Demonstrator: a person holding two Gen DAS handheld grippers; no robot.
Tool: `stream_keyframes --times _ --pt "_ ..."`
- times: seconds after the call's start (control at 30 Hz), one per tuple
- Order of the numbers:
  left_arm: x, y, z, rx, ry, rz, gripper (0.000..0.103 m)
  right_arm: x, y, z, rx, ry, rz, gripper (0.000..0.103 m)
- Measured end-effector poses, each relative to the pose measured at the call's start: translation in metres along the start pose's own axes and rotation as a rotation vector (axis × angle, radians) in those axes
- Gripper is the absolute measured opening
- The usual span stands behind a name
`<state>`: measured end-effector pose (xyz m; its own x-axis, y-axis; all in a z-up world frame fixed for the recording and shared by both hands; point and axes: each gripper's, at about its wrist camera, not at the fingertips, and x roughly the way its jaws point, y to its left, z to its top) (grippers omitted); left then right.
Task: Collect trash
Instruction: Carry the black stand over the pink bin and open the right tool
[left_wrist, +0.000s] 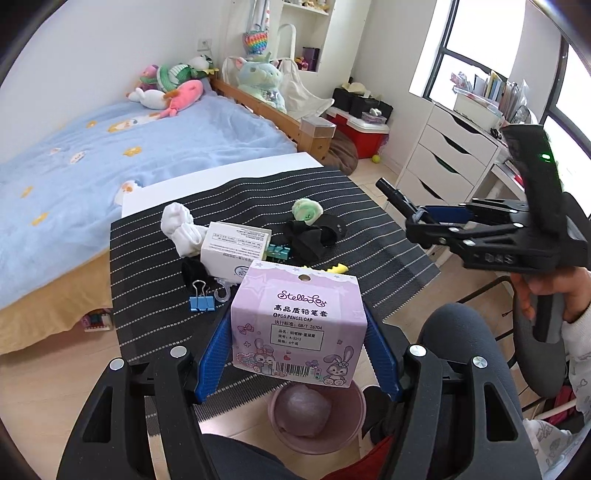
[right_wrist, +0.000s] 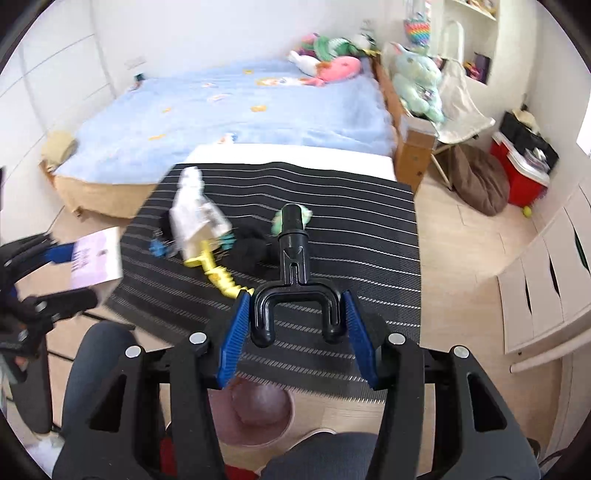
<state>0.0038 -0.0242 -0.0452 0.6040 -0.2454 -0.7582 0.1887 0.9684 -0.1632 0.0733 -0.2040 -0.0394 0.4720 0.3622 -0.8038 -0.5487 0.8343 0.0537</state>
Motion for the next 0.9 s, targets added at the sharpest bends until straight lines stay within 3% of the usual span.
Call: stream_keyframes --times 0.43,0.9 --pt "-0.018 -0.023 -0.023 0.011 -0.003 0.001 0.065 -0.043 0.041 -0.051 -0.108 0.001 0.126 0.051" --pt "-0.043 -0.027 -0.048 -0.015 -0.026 0.014 0.065 -0.025 0.077 -0.099 -0.177 0.122 0.248 0.051"
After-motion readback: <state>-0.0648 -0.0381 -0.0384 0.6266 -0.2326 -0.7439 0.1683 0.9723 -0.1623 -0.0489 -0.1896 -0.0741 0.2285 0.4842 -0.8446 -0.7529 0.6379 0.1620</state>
